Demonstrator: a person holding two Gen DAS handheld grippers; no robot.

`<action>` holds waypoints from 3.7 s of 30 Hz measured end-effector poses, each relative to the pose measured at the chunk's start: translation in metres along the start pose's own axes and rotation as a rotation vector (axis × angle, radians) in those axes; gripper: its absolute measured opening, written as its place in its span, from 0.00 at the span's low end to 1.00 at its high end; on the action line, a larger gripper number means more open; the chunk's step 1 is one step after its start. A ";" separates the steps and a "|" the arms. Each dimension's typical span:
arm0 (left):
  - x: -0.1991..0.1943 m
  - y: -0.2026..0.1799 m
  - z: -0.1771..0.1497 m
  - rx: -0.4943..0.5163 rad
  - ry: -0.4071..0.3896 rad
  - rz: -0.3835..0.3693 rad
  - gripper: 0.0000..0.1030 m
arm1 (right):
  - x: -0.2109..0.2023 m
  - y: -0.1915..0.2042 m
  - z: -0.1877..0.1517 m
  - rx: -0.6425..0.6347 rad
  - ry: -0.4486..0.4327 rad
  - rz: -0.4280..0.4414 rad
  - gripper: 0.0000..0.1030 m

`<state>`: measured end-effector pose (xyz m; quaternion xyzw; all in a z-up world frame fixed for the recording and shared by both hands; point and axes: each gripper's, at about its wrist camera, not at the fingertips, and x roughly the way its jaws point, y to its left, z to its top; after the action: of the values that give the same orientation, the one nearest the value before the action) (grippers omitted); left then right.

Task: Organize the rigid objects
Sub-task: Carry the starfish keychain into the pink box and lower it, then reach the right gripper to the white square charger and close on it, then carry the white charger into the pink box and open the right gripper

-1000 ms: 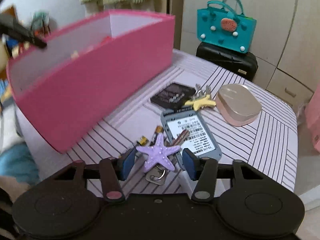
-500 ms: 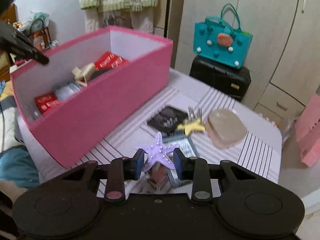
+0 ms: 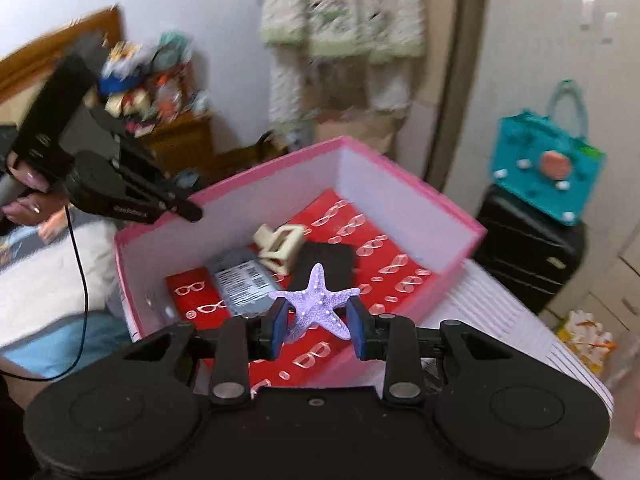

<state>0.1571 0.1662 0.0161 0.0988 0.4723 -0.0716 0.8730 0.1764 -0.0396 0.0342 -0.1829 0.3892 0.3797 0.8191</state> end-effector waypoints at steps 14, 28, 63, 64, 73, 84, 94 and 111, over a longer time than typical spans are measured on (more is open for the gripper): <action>-0.002 0.001 0.000 -0.005 -0.003 -0.009 0.04 | 0.093 0.014 0.007 -0.123 0.321 0.098 0.36; -0.001 0.000 0.000 0.010 0.002 -0.005 0.04 | -0.021 -0.012 -0.010 0.089 0.019 0.039 0.47; -0.023 0.004 -0.012 -0.049 0.102 -0.044 0.03 | -0.047 -0.075 -0.179 0.344 0.055 -0.255 0.63; -0.023 0.004 -0.012 -0.052 0.102 -0.045 0.03 | -0.044 -0.074 -0.179 0.330 0.063 -0.268 0.64; -0.016 0.005 -0.014 -0.059 0.103 -0.047 0.04 | -0.018 -0.077 -0.186 0.262 0.139 -0.252 0.67; -0.013 0.006 -0.015 -0.054 0.099 -0.057 0.04 | -0.036 -0.072 -0.174 0.400 0.127 -0.299 0.47; -0.012 0.005 -0.015 -0.050 0.098 -0.064 0.04 | -0.079 -0.040 -0.101 0.340 -0.004 -0.185 0.47; -0.011 0.013 -0.019 -0.069 0.091 -0.100 0.04 | 0.024 0.019 0.019 0.040 0.191 0.073 0.47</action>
<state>0.1387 0.1838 0.0170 0.0483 0.5180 -0.0941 0.8488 0.1812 -0.0051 0.0274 -0.1878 0.4794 0.3824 0.7672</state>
